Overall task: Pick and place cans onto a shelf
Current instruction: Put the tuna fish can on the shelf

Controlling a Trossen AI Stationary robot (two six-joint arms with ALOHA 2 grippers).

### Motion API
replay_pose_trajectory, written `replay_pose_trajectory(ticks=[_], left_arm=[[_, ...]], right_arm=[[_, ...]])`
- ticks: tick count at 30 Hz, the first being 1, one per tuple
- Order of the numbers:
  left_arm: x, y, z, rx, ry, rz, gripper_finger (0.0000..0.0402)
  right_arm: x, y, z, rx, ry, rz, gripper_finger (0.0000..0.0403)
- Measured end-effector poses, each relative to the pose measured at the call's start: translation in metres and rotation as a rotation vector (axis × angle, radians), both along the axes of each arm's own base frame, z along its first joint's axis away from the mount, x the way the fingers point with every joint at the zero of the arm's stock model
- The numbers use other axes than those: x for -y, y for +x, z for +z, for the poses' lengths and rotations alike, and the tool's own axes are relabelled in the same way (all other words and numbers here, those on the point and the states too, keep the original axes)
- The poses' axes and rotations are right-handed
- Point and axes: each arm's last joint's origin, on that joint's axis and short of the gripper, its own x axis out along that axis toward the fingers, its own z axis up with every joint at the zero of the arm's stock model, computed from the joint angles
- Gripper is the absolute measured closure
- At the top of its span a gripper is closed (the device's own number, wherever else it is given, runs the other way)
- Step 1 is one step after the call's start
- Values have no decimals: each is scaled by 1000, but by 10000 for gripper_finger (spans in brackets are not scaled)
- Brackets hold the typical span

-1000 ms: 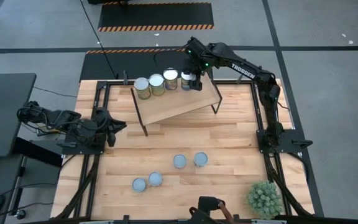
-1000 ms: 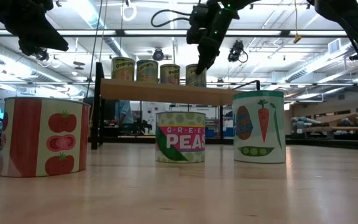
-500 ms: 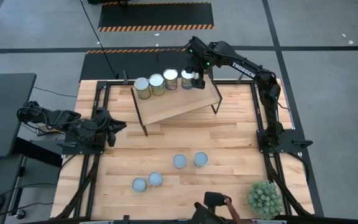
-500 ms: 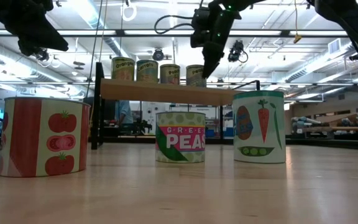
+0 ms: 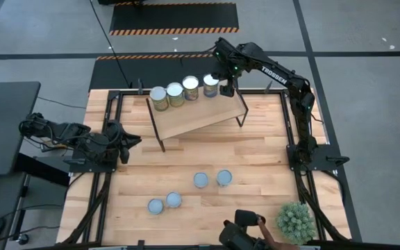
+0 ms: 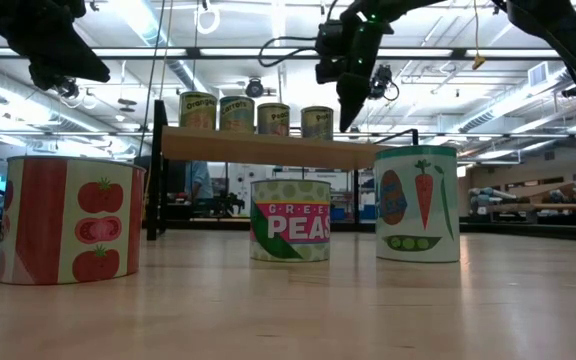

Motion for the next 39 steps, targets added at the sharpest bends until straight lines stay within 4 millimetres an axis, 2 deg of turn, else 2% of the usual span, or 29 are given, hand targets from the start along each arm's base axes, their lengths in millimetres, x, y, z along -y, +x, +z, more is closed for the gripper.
replay_pose_trajectory(ticks=[6, 21, 39], left_arm=[[0, 0, 0, 0, 1, 1, 338], [0, 0, 0, 0, 0, 0, 338], [0, 0, 0, 8, -22, 12, 338]], right_arm=[[8, 4, 4, 14, -130, -23, 29], [14, 4, 6, 99, -101, -73, 96], [18, 10, 11, 182, -145, -86, 106]])
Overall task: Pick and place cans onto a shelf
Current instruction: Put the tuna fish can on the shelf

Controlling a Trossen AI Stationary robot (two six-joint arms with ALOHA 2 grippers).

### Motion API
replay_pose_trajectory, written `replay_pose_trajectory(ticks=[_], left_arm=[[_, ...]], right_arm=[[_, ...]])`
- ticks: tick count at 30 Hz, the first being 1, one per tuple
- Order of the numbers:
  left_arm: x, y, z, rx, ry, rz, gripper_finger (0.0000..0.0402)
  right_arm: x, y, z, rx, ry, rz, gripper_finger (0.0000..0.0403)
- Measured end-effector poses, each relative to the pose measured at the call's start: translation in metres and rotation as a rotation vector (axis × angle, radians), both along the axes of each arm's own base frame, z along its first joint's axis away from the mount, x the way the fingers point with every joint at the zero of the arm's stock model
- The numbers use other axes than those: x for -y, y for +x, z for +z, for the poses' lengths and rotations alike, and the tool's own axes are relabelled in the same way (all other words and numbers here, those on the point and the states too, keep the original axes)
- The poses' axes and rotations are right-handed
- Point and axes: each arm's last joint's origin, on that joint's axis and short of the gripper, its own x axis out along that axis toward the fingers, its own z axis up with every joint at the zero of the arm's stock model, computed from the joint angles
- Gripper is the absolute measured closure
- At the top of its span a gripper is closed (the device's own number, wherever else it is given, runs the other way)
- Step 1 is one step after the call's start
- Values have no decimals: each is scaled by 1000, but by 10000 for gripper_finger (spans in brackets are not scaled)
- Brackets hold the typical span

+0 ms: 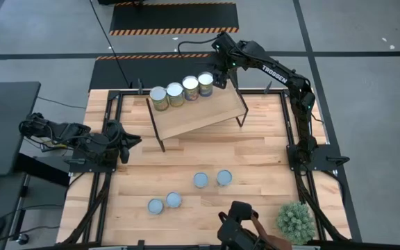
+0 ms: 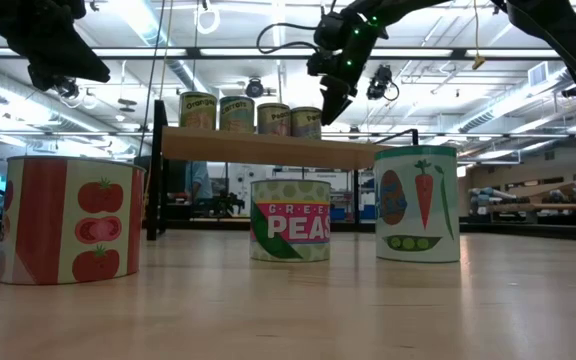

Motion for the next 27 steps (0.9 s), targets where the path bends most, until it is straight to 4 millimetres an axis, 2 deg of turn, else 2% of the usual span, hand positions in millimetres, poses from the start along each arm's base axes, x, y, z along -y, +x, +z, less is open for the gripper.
replay_pose_trajectory(ticks=[5, 11, 20, 27], left_arm=[[0, 0, 0, 0, 0, 0, 338], [0, 0, 0, 1, 0, 0, 338], [0, 0, 0, -5, 2, 0, 338], [0, 0, -1, -8, 5, -1, 338]], right_arm=[[0, 0, 0, -3, 2, -9, 106], [-10, -4, 1, -97, 13, -47, 105], [-43, 3, 2, -157, 94, -24, 105], [-78, 11, -2, -198, 227, 2, 105]])
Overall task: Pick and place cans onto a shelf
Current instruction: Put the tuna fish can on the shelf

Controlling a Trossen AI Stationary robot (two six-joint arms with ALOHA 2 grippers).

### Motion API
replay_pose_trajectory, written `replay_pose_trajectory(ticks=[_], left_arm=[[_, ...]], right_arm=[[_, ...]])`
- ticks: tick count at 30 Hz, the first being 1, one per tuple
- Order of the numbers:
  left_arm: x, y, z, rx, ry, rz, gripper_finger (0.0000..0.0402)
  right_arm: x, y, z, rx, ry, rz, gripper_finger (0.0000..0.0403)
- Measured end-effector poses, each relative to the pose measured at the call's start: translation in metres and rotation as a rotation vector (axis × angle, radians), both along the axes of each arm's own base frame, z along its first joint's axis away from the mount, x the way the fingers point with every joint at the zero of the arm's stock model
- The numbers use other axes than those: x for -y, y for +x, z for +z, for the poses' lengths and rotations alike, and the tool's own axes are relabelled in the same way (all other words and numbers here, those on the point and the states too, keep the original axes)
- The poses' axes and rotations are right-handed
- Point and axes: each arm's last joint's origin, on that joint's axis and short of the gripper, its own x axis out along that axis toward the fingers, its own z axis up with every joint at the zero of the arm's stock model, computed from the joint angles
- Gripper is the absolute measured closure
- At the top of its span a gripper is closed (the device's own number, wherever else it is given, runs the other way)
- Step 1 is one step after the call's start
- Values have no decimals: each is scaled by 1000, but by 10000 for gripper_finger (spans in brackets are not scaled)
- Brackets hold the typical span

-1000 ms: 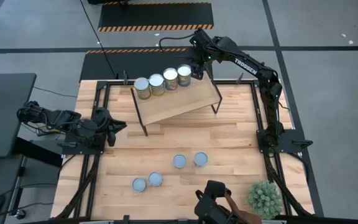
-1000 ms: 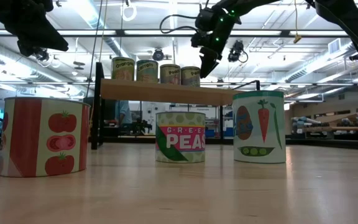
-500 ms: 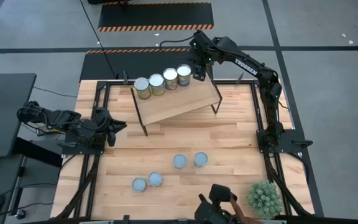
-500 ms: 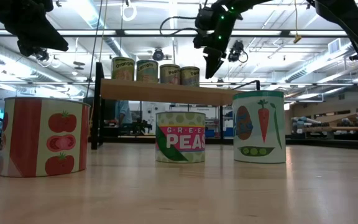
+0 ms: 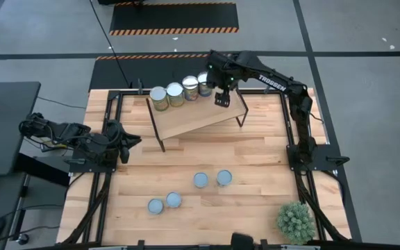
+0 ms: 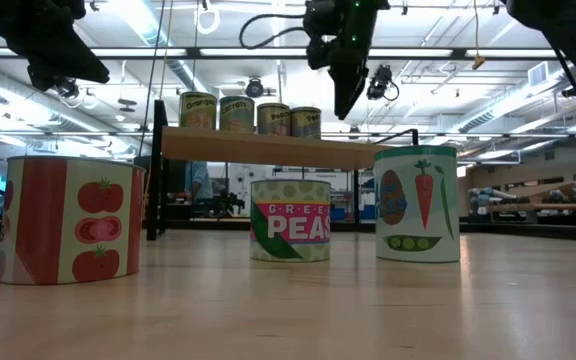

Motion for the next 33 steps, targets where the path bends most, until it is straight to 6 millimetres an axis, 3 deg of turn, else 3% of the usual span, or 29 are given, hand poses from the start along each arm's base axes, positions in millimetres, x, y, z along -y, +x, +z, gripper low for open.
replay_pose_trajectory(ticks=[9, 16, 21, 33], left_arm=[[0, 0, 0, -6, 3, 0, 338], [0, -1, -2, -21, -4, -17, 338], [1, -1, -2, -33, -19, -43, 338], [1, -1, -2, -33, -22, -46, 338]], right_arm=[[-64, 23, -1, 83, 302, 75, 105], [-142, 45, 1, 116, 331, 238, 105], [-193, 52, 3, 145, 313, 261, 105], [-260, 44, -4, 108, 269, 162, 105]])
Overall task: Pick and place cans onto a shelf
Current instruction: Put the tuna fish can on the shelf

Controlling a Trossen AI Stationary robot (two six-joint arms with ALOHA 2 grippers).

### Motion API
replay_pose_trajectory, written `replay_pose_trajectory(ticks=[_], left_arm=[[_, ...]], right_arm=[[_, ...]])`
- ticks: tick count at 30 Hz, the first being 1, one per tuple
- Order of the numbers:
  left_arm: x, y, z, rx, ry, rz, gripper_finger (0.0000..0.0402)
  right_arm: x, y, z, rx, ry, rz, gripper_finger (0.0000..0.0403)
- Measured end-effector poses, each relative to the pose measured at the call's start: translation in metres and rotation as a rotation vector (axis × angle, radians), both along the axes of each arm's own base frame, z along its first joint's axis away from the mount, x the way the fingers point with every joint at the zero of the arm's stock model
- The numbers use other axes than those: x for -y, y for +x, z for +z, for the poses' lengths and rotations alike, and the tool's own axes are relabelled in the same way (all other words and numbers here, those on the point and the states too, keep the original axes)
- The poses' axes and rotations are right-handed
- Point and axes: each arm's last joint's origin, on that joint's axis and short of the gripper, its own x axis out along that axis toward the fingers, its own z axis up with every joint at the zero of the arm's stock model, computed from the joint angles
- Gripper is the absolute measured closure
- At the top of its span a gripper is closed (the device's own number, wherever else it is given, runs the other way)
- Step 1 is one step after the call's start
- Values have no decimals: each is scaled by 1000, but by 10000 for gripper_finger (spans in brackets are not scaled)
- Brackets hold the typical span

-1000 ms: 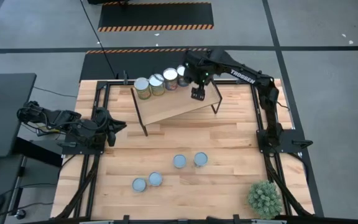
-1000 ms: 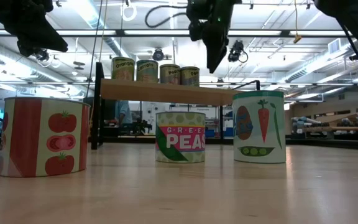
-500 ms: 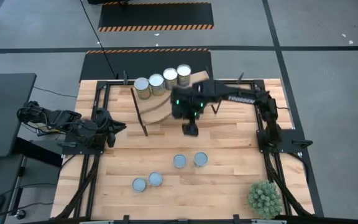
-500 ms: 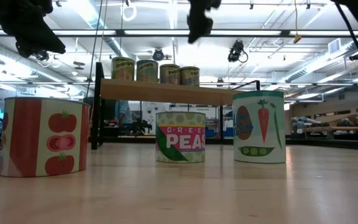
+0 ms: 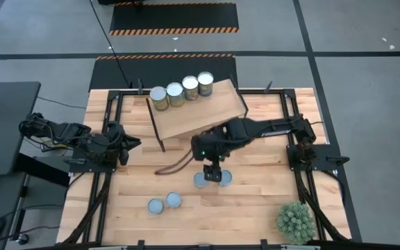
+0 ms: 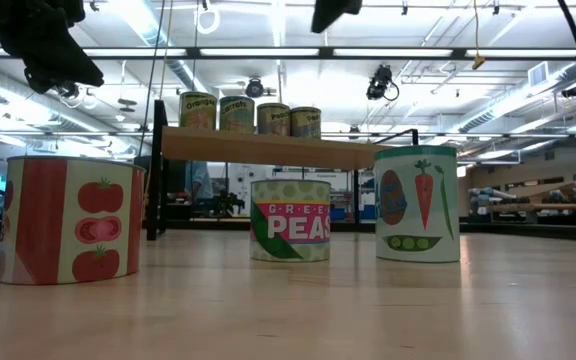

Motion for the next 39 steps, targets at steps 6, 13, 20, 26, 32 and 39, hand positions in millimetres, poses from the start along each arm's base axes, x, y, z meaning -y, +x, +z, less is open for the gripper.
replay_pose_trajectory(ticks=[6, 13, 20, 26, 32, 39], left_arm=[[0, 0, 0, -7, 24, -14, 338], [1, 0, 0, -12, 4, -36, 338], [10, 5, 5, 21, -153, -250, 338], [29, 22, 7, 11, -228, -468, 337], [54, 46, -8, -107, -226, -561, 320], [84, 71, -22, -147, -342, -572, 208]], right_arm=[[-17, -2, -23, -66, -51, -9, 105], [-28, -7, -35, -117, -54, 23, 105], [-36, -11, -52, -182, -73, 54, 105], [-32, -29, -46, -183, -103, 54, 105], [-22, -55, -32, -75, -137, 6, 105], [-16, -86, -20, -7, -94, -37, 105]])
